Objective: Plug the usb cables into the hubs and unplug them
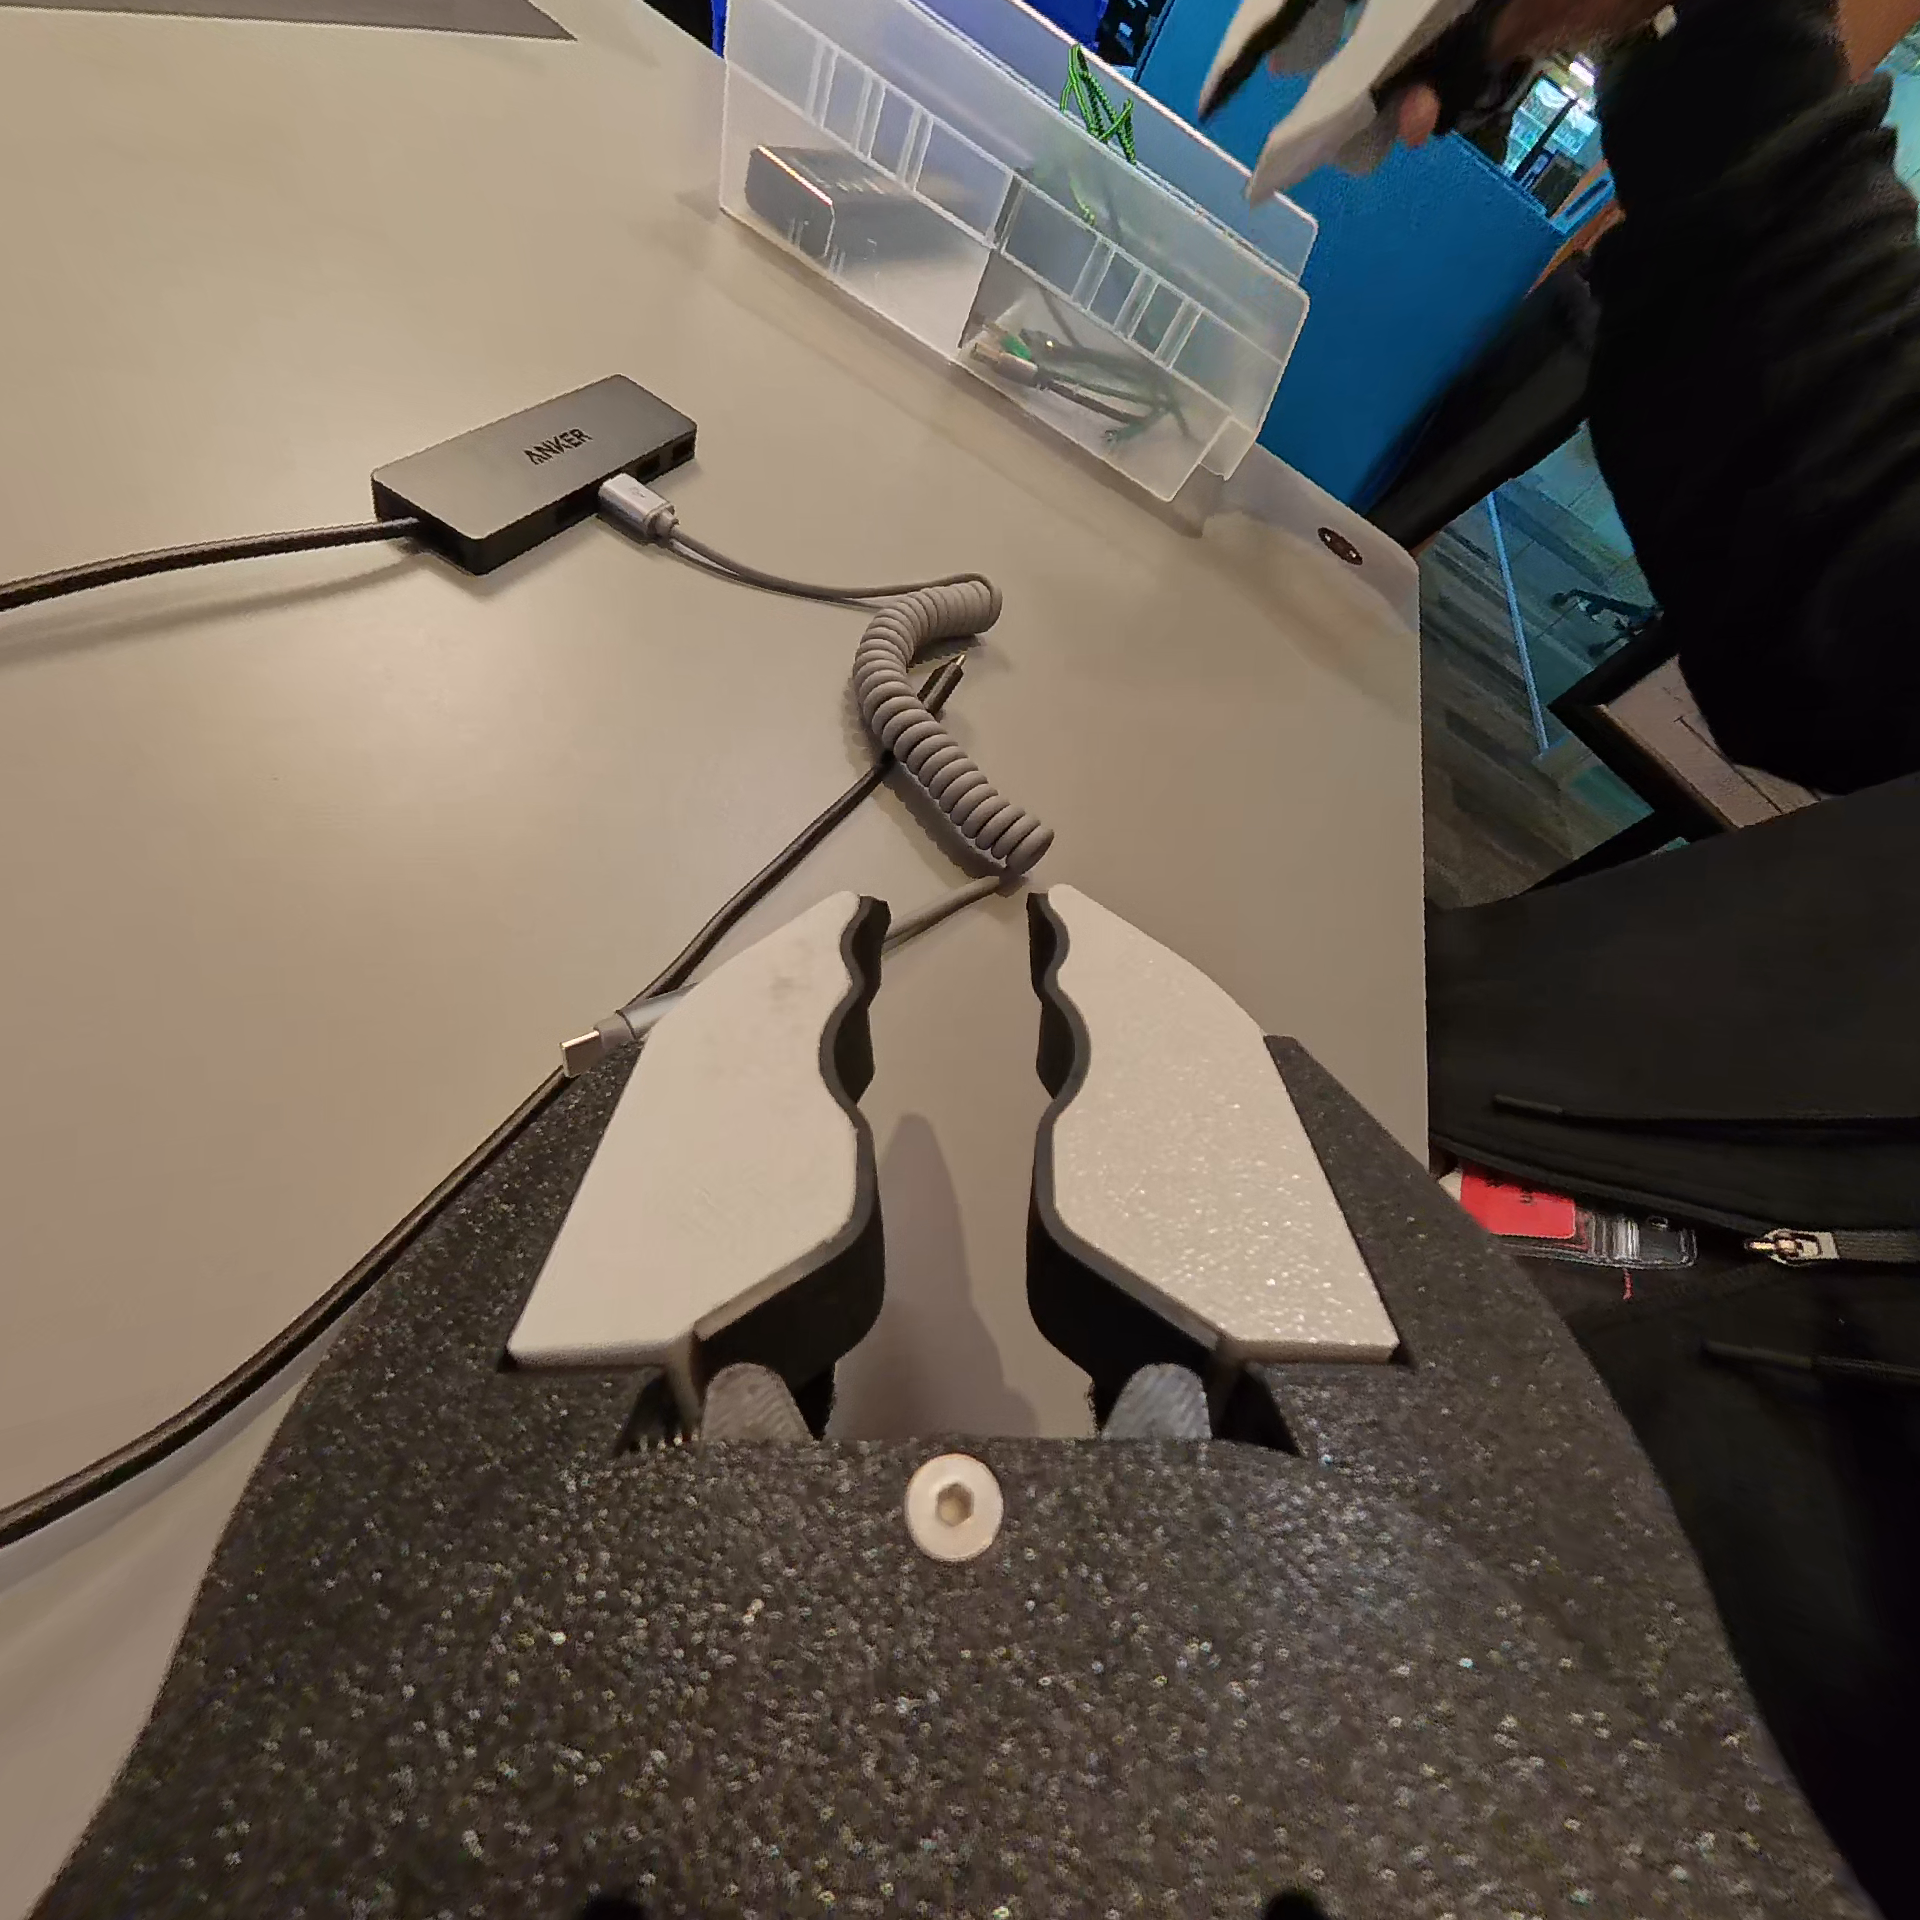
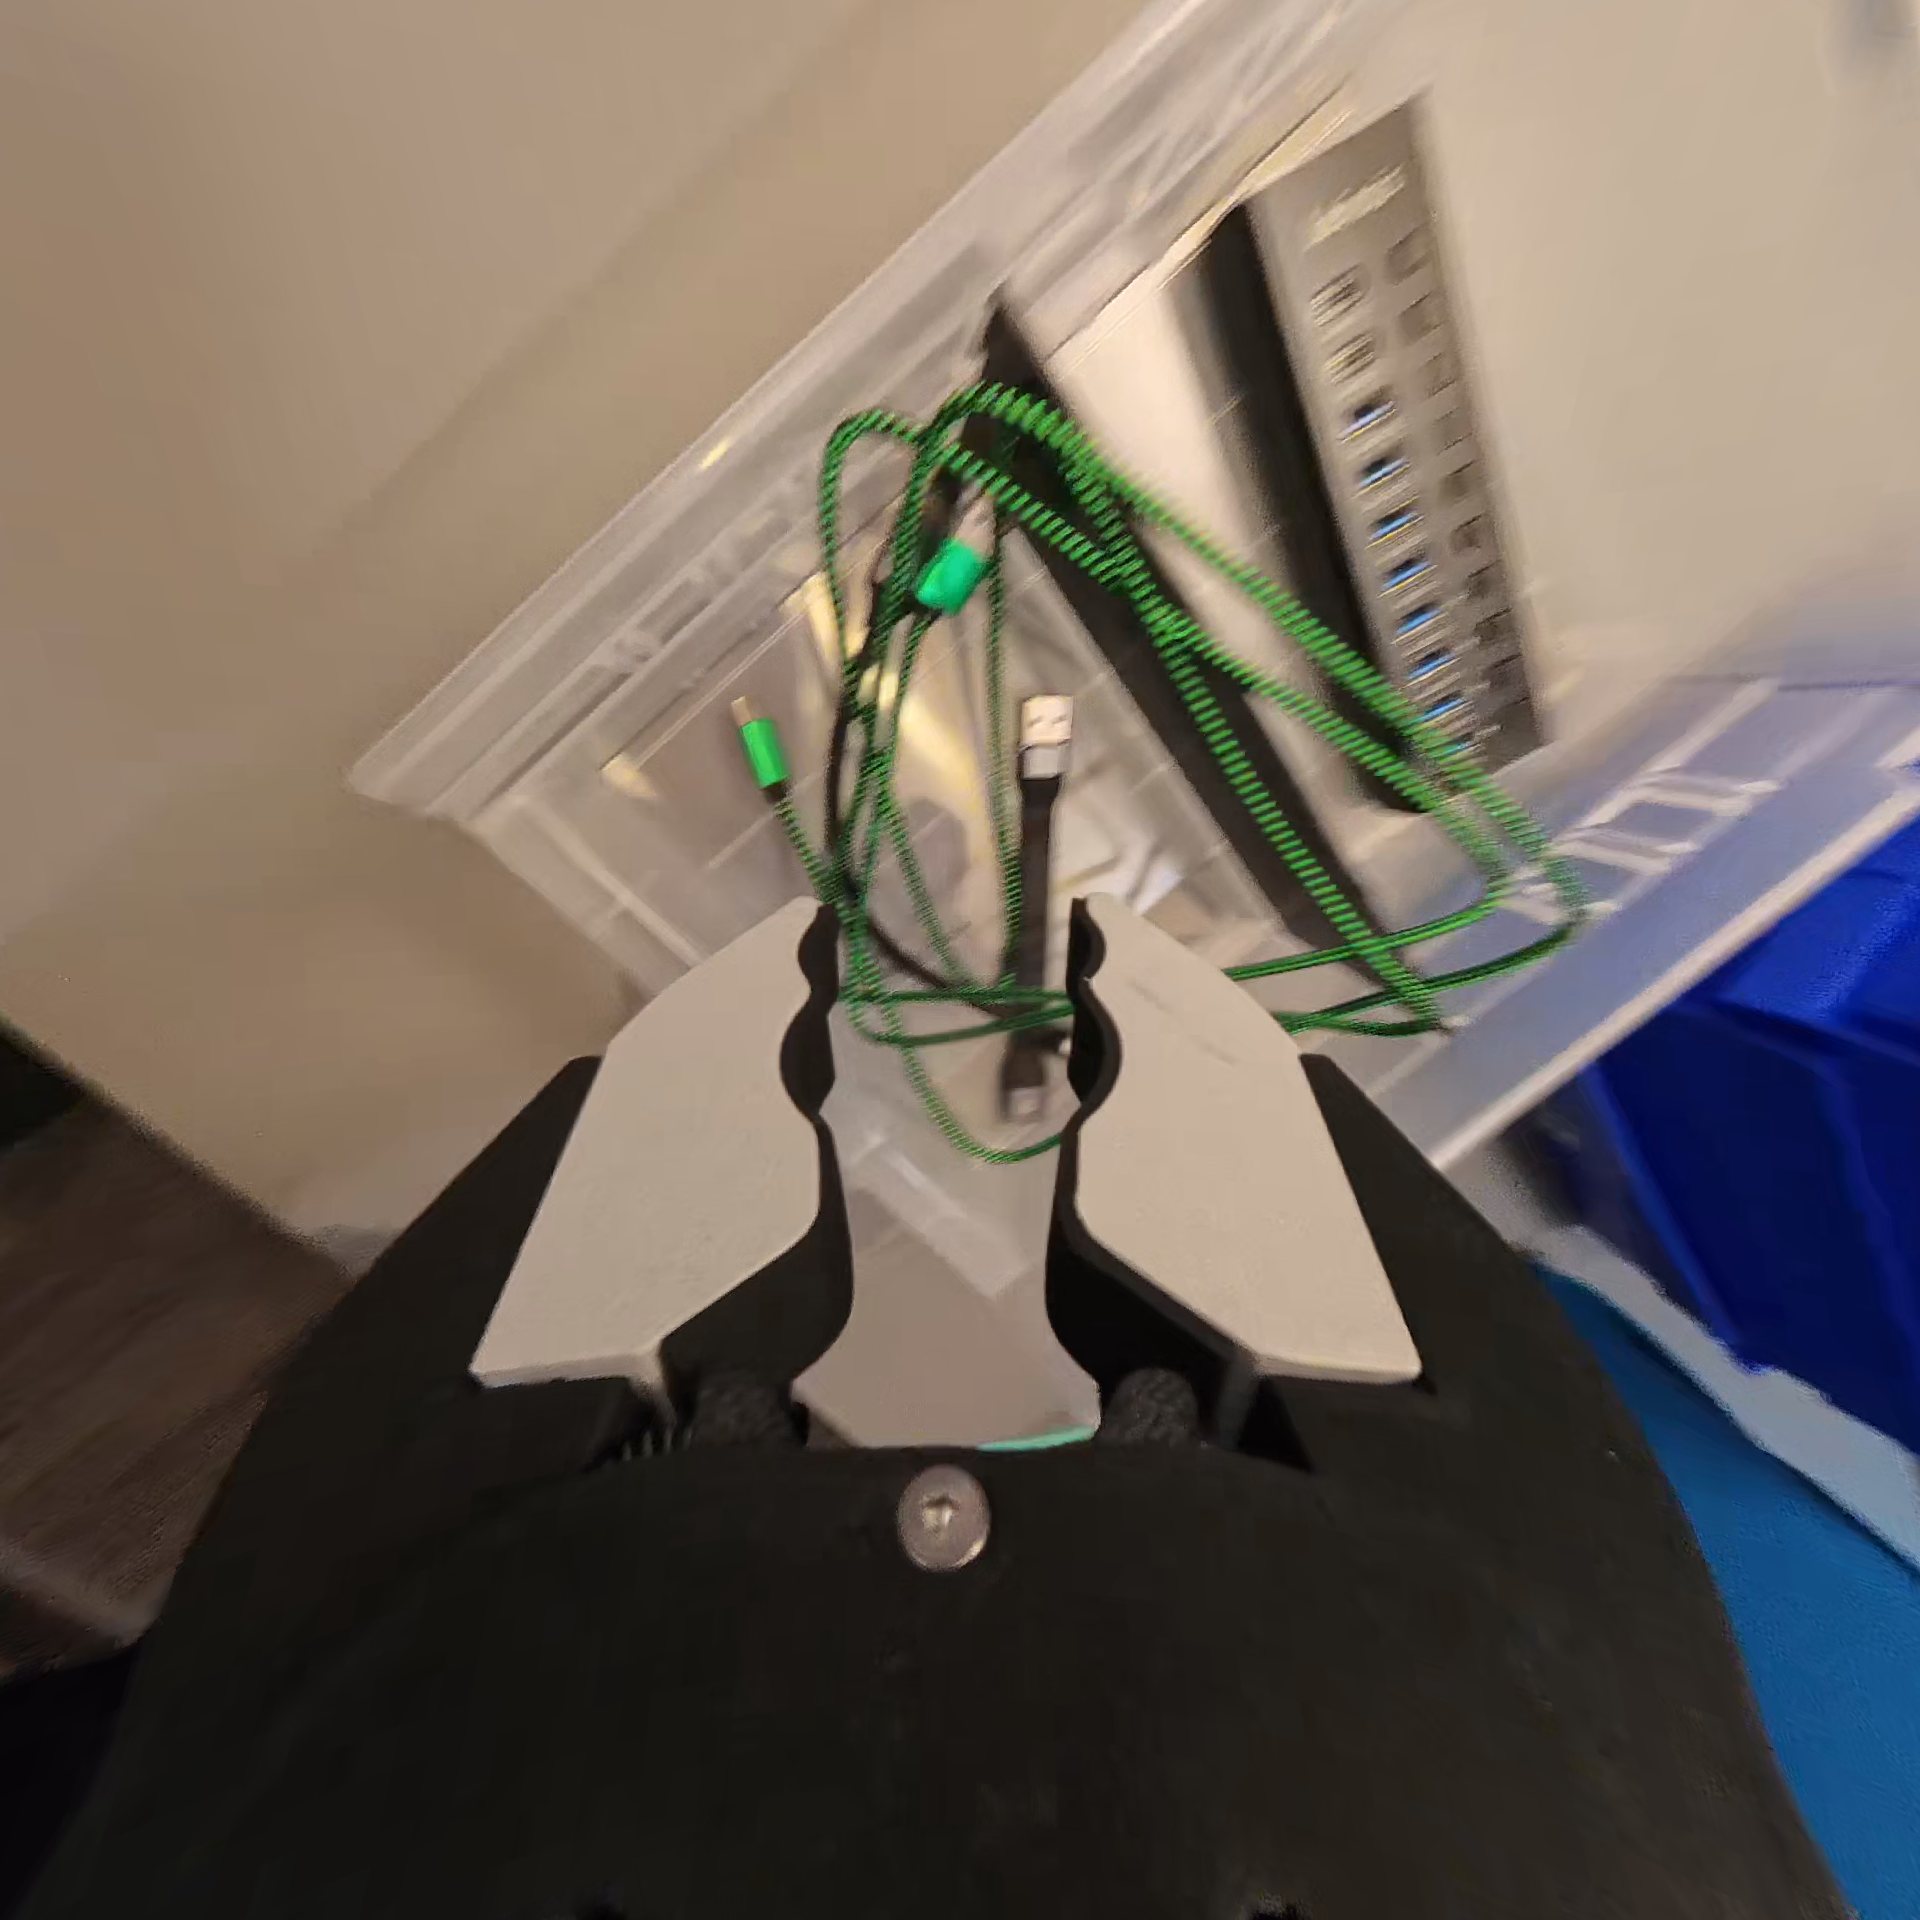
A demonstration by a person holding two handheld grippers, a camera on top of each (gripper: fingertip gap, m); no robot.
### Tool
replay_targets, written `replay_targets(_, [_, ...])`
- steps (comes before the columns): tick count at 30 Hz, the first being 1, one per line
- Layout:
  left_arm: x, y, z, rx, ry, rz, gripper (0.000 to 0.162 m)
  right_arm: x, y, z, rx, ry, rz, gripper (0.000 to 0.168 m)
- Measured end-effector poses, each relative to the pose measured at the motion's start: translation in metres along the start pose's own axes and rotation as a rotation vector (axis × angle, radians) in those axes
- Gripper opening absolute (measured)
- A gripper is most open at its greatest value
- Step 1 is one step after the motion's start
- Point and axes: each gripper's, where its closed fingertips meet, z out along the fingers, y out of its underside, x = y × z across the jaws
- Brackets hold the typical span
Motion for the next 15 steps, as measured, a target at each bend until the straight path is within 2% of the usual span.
replay_targets(2, [0.001,0.001,0.002,-0.01,-0.002,0.01,0.027,0.026,-0.015,0.001,0.04,0.12,-0.063,0.051])
replay_targets(4, [0.002,0.002,0.002,-0.012,-0.006,0.015,0.027,0.046,-0.024,0.012,0.029,0.213,-0.16,0.053])
replay_targets(5, [0.002,0.001,0.001,-0.007,-0.006,0.014,0.027,0.055,-0.025,0.019,0.006,0.252,-0.205,0.059])
replay_targets(8, [0.0,0.0,-0.001,0.008,0.0,-0.006,0.027,0.068,-0.024,0.035,-0.051,0.288,-0.296,0.075])
replay_targets(9, [0.0,0.0,-0.002,0.007,0.001,-0.012,0.027,0.069,-0.024,0.039,-0.064,0.279,-0.306,0.075])
replay_targets(11, [-0.001,0.001,-0.001,-0.002,0.003,-0.013,0.027,0.068,-0.017,0.046,-0.115,0.256,-0.328,0.063])
replay_targets(15, [0.0,0.003,0.0,-0.02,0.003,-0.001,0.027,0.067,-0.008,0.041,-0.171,0.278,-0.368,0.013])
